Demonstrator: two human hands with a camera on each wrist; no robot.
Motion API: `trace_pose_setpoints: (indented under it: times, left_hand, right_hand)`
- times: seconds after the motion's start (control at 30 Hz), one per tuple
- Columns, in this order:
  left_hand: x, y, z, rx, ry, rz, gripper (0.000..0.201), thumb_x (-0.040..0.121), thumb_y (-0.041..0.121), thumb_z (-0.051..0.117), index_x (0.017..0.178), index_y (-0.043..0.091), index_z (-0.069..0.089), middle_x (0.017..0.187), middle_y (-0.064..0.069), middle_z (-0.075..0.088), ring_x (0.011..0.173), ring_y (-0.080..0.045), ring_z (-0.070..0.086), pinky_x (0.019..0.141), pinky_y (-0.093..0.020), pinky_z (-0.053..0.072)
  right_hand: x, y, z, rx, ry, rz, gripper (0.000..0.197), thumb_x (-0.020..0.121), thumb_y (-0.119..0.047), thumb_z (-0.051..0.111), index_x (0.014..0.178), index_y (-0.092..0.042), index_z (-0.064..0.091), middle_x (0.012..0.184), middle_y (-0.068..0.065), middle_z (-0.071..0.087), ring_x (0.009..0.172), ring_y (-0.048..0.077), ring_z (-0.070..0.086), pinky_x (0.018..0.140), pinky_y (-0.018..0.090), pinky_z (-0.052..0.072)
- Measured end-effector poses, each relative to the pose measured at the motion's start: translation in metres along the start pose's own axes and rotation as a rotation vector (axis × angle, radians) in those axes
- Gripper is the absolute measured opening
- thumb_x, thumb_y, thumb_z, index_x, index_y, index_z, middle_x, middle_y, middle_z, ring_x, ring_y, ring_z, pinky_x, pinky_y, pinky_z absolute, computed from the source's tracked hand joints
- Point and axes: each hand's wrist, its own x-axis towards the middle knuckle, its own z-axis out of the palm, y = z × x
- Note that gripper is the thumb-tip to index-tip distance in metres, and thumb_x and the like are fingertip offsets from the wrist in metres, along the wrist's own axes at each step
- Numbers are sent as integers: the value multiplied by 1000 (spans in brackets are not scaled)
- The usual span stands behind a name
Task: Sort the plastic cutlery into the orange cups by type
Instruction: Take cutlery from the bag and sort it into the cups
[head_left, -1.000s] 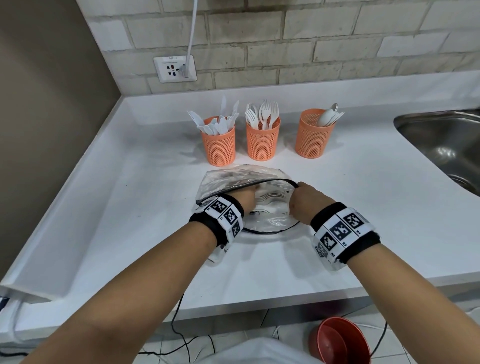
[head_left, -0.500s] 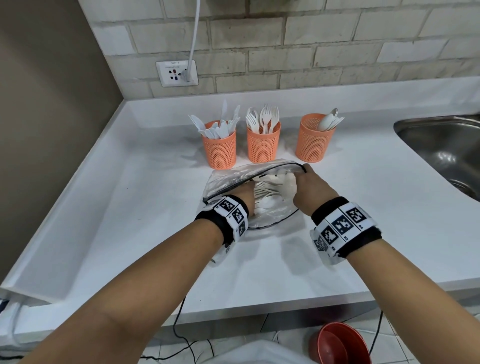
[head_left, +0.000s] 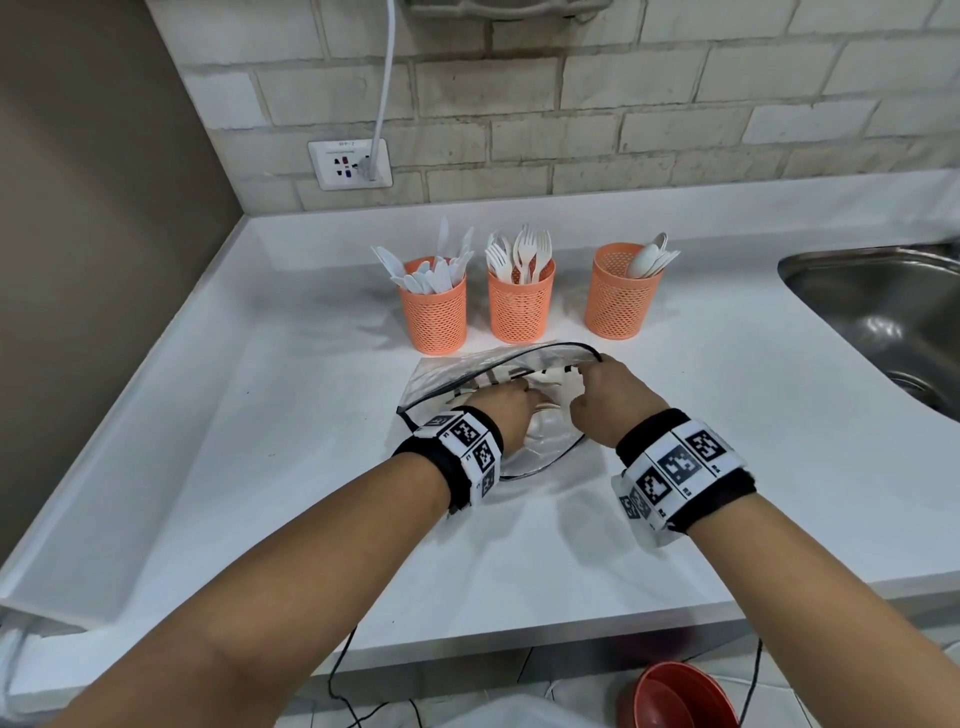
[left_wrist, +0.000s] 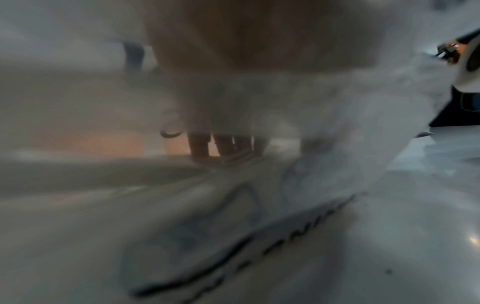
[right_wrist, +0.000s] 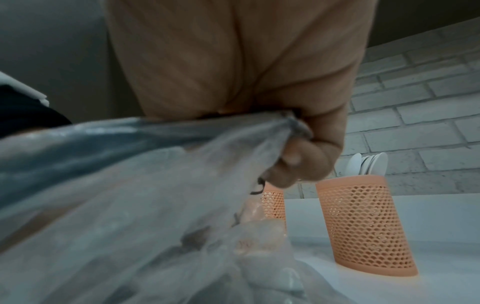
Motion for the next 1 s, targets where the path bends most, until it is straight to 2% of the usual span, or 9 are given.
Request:
trace_pose_setpoints:
  times: [0.1, 0.23, 0.37, 0.43, 0.57, 0.7, 0.83, 0.93, 1.0]
  left_hand:
    - [-2, -2, -1, -1, -18, -79, 43, 89, 16, 54, 132, 16, 48, 127, -9, 56, 114, -28, 58, 89, -39, 51]
    - [-9, -6, 4, -50, 17, -167, 56, 86, 25, 61, 135, 9, 38, 130, -14, 54, 117, -32, 56, 93, -44, 50]
    - [-8, -13, 5, -122, 5, -262, 38, 86, 9, 59, 122, 1, 51, 122, -16, 60, 112, -32, 59, 94, -40, 50]
    - [-8, -15, 5, -112, -4, -276, 33, 88, 5, 56, 121, 0, 53, 122, -16, 60, 113, -32, 59, 94, -37, 49]
    - [-14, -20, 7, -128, -61, -275, 35, 89, 9, 56, 123, 3, 53, 124, -15, 58, 115, -30, 56, 93, -34, 47]
    - [-16, -21, 7, -177, -19, -270, 51, 84, 5, 63, 131, 6, 46, 127, -15, 57, 117, -30, 56, 95, -36, 48]
    - [-17, -22, 2, -167, -52, -276, 39, 83, 8, 64, 120, 4, 55, 118, -14, 62, 108, -29, 61, 84, -32, 50]
    - [-23, -20, -3, -181, -79, -276, 36, 79, 17, 66, 113, 9, 61, 112, -11, 65, 99, -27, 64, 76, -29, 51]
    - [-25, -18, -4, -189, -71, -240, 43, 79, 22, 66, 120, 13, 59, 115, -11, 63, 103, -28, 63, 83, -31, 53]
  right_hand:
    - [1, 2, 1, -27, -40, -5, 45, 84, -12, 55, 128, -6, 50, 127, 17, 50, 115, 32, 54, 98, 35, 45]
    - [1, 0, 3, -57, -53, -18, 50, 83, -9, 56, 132, -10, 48, 128, 14, 47, 115, 30, 54, 96, 35, 45]
    - [1, -2, 2, -79, -49, -34, 50, 83, -6, 56, 132, -10, 48, 127, 13, 46, 112, 31, 55, 94, 36, 46]
    - [2, -1, 1, -86, -50, -38, 49, 83, -7, 57, 131, -10, 48, 127, 13, 45, 112, 31, 55, 94, 36, 46]
    - [3, -2, 3, -93, -49, -34, 47, 84, -8, 56, 130, -10, 49, 126, 12, 46, 112, 30, 55, 93, 36, 46]
    - [3, -5, 5, -108, -60, -36, 48, 84, -7, 55, 132, -11, 47, 127, 12, 45, 113, 31, 55, 93, 36, 46]
    - [3, -6, 3, -112, -69, -39, 48, 84, -6, 55, 131, -11, 47, 128, 11, 45, 113, 30, 55, 92, 36, 46]
    - [2, -8, 2, -126, -73, -42, 45, 84, -4, 55, 128, -8, 49, 125, 12, 45, 110, 31, 56, 91, 36, 46]
    - [2, -11, 2, -142, -80, -46, 43, 83, -2, 53, 126, -6, 49, 124, 13, 46, 107, 32, 57, 89, 36, 47]
